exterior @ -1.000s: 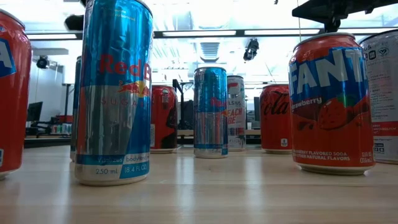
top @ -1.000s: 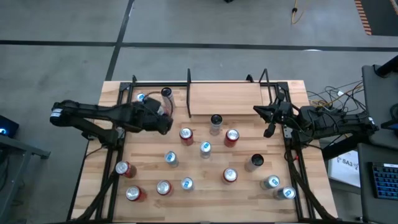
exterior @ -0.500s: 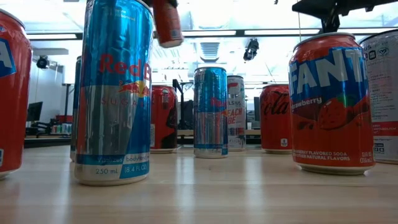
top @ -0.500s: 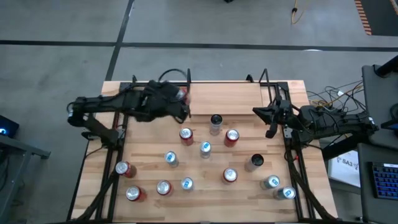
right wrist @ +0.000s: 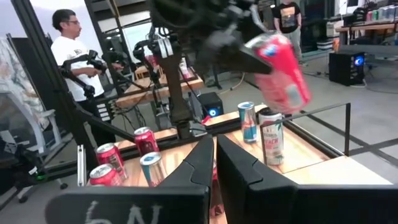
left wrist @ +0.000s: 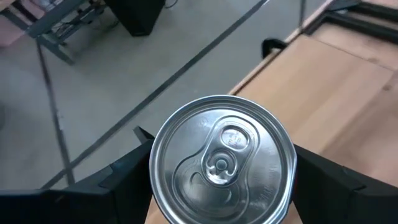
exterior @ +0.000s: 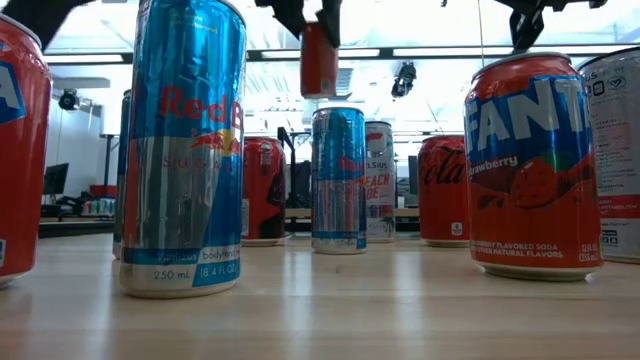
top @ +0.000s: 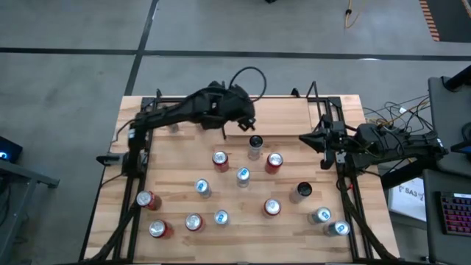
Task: Place canned beverage on shelf
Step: Put the orange soda can on the shelf
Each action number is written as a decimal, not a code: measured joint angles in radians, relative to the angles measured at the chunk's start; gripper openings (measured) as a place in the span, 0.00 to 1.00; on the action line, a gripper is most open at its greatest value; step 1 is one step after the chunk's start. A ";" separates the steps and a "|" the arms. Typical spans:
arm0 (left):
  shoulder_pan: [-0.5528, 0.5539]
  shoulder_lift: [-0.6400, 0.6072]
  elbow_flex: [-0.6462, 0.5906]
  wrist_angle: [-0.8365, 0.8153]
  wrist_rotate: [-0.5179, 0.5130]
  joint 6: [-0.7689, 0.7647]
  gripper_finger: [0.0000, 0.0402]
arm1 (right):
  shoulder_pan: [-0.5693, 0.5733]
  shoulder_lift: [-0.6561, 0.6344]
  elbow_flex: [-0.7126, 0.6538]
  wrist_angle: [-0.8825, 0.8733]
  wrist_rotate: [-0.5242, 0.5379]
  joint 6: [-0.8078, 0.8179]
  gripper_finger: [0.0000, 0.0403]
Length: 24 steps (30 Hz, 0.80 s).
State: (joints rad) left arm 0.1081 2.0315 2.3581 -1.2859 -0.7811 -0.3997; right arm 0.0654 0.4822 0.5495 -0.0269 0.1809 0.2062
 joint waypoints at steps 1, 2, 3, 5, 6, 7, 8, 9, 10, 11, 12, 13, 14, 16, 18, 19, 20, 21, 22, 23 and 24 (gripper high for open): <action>0.013 0.002 -0.021 0.030 0.012 0.015 0.71 | 0.000 -0.002 0.000 -0.004 -0.002 0.000 0.02; 0.027 0.012 -0.028 0.042 0.041 0.022 0.71 | 0.000 -0.004 0.000 -0.010 -0.002 0.000 0.02; 0.040 0.023 -0.029 0.047 0.068 0.022 0.71 | 0.000 -0.006 0.000 -0.018 -0.002 0.000 0.02; 0.064 0.045 -0.029 0.054 0.094 0.019 0.71 | 0.000 -0.017 0.000 -0.033 -0.002 0.000 0.02; 0.073 0.055 -0.029 0.059 0.095 0.019 0.71 | 0.000 -0.021 0.000 -0.038 -0.001 0.000 0.02; 0.082 0.063 -0.029 0.064 0.094 0.019 0.71 | 0.000 -0.027 0.000 -0.042 -0.002 0.000 0.02; 0.091 0.074 -0.029 0.072 0.102 0.022 0.71 | 0.000 -0.033 0.000 -0.050 -0.001 0.000 0.02; 0.099 0.081 -0.029 0.085 0.119 0.027 0.71 | 0.000 -0.039 0.000 -0.060 -0.002 0.000 0.02; 0.108 0.089 -0.029 0.103 0.142 0.033 0.71 | 0.000 -0.045 0.000 -0.067 -0.001 0.000 0.02; 0.114 0.098 -0.029 0.119 0.161 0.041 0.71 | 0.000 -0.050 0.000 -0.075 -0.001 0.000 0.02; 0.120 0.107 -0.029 0.137 0.175 0.048 0.71 | 0.000 -0.052 0.000 -0.082 -0.001 0.000 0.02; 0.125 0.114 -0.029 0.153 0.193 0.055 0.71 | 0.000 -0.058 0.000 -0.085 -0.001 0.000 0.02; 0.129 0.122 -0.029 0.169 0.213 0.061 0.71 | 0.000 -0.061 0.000 -0.090 -0.001 0.000 0.02; 0.137 0.133 -0.029 0.196 0.243 0.071 0.71 | 0.000 -0.064 0.000 -0.098 0.002 0.001 0.02; 0.142 0.145 -0.029 0.213 0.259 0.078 0.71 | 0.000 -0.065 0.000 -0.098 0.002 0.001 0.02; 0.144 0.151 -0.029 0.221 0.267 0.079 0.71 | 0.000 -0.065 0.000 -0.099 0.002 0.002 0.02; 0.147 0.156 -0.029 0.226 0.275 0.081 0.71 | 0.000 -0.064 0.000 -0.099 0.002 0.003 0.02; 0.149 0.161 -0.029 0.226 0.275 0.084 0.71 | 0.000 -0.063 0.000 -0.099 0.002 0.002 0.02; 0.150 0.169 -0.029 0.225 0.275 0.085 0.71 | 0.000 -0.063 0.000 -0.100 0.002 0.002 0.02; 0.152 0.174 -0.029 0.227 0.275 0.085 0.71 | 0.000 -0.063 0.000 -0.100 0.002 0.002 0.02; 0.154 0.179 -0.029 0.227 0.275 0.085 0.71 | 0.000 -0.063 0.000 -0.100 0.002 0.003 0.02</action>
State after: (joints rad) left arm 0.2623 2.2100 2.3287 -1.0584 -0.5056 -0.3147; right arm 0.0653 0.4191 0.5495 -0.1272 0.1829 0.2088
